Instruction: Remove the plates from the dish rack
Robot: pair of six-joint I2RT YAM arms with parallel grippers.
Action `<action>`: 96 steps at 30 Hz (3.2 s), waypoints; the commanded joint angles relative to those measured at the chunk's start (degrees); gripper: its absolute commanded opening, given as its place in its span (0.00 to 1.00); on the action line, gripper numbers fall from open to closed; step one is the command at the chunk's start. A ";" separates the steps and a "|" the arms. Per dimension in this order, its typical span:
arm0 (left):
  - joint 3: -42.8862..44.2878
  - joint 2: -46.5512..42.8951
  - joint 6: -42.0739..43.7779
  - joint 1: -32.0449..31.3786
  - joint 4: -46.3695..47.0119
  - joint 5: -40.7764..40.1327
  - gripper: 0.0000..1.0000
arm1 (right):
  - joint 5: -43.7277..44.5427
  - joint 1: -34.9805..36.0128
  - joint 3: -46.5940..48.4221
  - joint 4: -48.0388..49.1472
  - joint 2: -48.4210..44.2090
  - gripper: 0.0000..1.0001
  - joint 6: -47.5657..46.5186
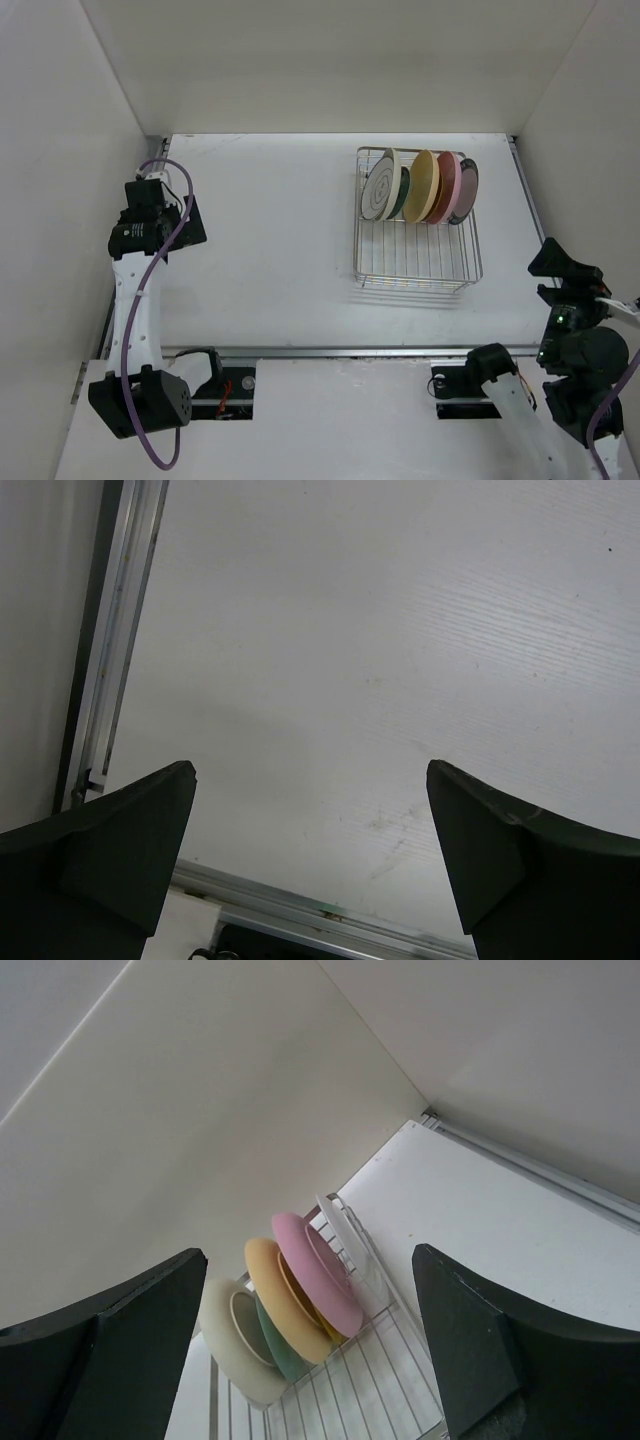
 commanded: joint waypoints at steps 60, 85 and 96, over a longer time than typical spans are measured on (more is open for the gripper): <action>-2.55 -1.09 3.50 0.28 1.89 11.96 1.00 | -0.28 -11.25 31.19 6.74 77.48 0.00 -13.94; -2.55 -1.62 4.64 0.28 0.83 11.97 1.00 | -14.10 30.16 36.04 23.42 72.45 0.00 -19.49; -2.55 -2.14 4.64 0.28 0.83 11.35 1.00 | -54.72 30.16 45.79 18.24 97.50 0.00 -14.91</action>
